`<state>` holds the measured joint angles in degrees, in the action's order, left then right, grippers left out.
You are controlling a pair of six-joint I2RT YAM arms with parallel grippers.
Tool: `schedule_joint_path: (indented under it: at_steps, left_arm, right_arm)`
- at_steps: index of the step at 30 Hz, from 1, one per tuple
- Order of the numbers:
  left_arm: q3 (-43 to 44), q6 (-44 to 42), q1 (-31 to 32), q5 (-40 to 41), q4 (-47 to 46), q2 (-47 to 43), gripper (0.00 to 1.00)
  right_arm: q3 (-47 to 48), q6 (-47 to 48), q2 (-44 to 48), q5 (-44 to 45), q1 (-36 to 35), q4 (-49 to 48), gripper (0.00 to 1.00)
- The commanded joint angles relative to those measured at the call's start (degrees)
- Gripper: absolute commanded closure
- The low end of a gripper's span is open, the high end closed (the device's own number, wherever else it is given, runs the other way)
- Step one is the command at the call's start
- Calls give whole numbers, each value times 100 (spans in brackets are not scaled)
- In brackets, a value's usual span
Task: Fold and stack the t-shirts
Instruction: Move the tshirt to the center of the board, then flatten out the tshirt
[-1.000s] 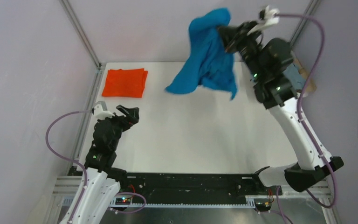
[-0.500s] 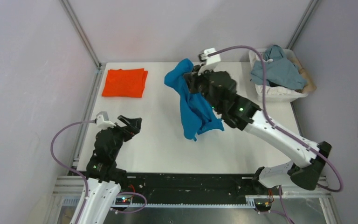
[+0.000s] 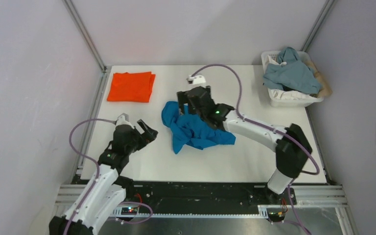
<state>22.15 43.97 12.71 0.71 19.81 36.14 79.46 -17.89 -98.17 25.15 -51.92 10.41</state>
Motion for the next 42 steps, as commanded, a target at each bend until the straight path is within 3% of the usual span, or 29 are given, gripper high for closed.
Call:
schedule_joint_path:
  at_steps: [1, 10, 12, 21, 23, 25, 27, 28, 30, 42]
  left_arm:
    - [437, -136, 518, -11, -94, 669, 2]
    - [1042, -296, 2181, 544, -181, 2653, 0]
    - [1107, -451, 2483, 643, -319, 3032, 5]
    - [1313, -793, 2646, 509, -1537, 4504, 19]
    - [1317, -785, 2644, 479, -1740, 4696, 26]
    - [1364, -784, 2645, 456, -1844, 4838, 41]
    - [1372, -773, 2642, 476, -1921, 4899, 59]
    - [1367, -757, 2645, 497, -1940, 4913, 80]
    - [1343, -678, 2645, 613, -1945, 4866, 97]
    - [590, -253, 2647, 1468, -2063, 3291, 100]
  right_arm:
    - [-628, -700, 1428, -301, 711, 32, 1]
    - [-3689, -2095, 3393, -1340, 2470, 853, 1]
    - [-4118, -2255, 3602, -1505, 2755, 733, 1]
    - [-4382, -2255, 2913, -1663, 2951, 314, 1]
    - [-4384, -2284, 2735, -1724, 2963, 162, 1]
    - [-4391, -2307, 2574, -1734, 2968, 30, 2]
    - [-4387, -2350, 2415, -1772, 2967, -108, 4]
    - [-4387, -2346, 2309, -1837, 2953, -206, 6]
    - [-4387, -2353, 2164, -1872, 2939, -306, 9]
    - [-4386, -2546, 1869, -1919, 2432, -339, 18]
